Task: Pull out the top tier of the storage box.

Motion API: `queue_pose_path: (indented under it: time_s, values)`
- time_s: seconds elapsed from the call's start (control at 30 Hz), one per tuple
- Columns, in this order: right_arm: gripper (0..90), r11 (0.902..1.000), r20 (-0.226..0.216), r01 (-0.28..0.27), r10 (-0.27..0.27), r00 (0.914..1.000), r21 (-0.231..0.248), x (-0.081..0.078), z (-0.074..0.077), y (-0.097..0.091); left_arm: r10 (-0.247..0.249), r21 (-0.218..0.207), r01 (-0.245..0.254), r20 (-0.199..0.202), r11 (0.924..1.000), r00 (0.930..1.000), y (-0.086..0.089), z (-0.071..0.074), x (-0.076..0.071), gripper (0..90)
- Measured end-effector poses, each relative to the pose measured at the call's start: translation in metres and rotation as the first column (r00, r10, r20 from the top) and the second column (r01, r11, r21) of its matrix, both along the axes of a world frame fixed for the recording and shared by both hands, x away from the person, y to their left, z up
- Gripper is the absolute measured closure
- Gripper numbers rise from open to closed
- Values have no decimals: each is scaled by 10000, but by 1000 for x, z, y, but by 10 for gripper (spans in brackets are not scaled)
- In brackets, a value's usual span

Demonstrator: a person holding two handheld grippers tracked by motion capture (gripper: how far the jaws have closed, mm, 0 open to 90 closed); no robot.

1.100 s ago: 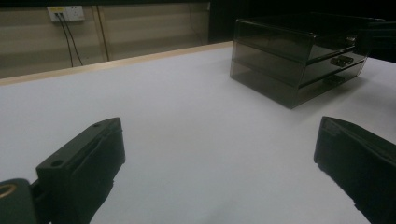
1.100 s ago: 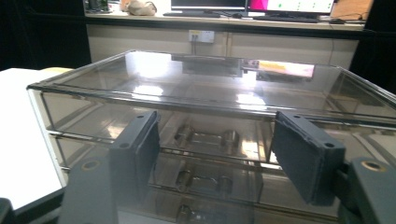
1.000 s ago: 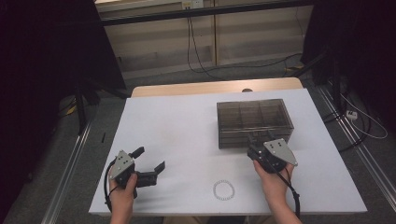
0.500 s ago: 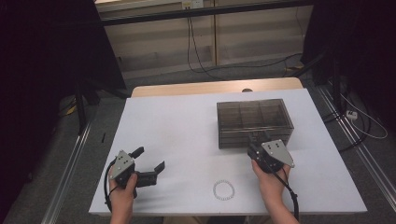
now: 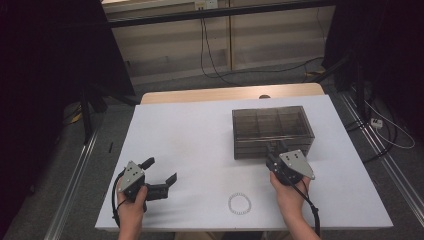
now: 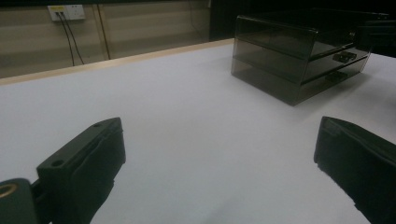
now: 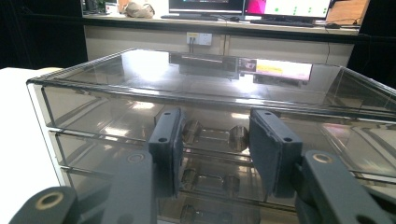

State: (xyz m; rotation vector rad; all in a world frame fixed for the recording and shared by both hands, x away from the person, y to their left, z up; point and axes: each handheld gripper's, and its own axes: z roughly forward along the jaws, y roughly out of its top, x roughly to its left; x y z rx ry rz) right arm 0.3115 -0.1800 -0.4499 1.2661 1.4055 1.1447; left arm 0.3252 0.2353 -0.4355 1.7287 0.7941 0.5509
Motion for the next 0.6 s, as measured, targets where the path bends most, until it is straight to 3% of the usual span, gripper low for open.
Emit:
queue_pose_path:
  time_s: [0.53,0.6]
  values:
    - [472,9998,-61,186,-187,9998,-102,0,-3,3,18,-24,-18,12,10000,10000,0,0,0,24]
    - [493,9996,-54,247,-248,9997,-167,0,-3,5,21,-15,-21,9,10000,10000,0,0,0,24]
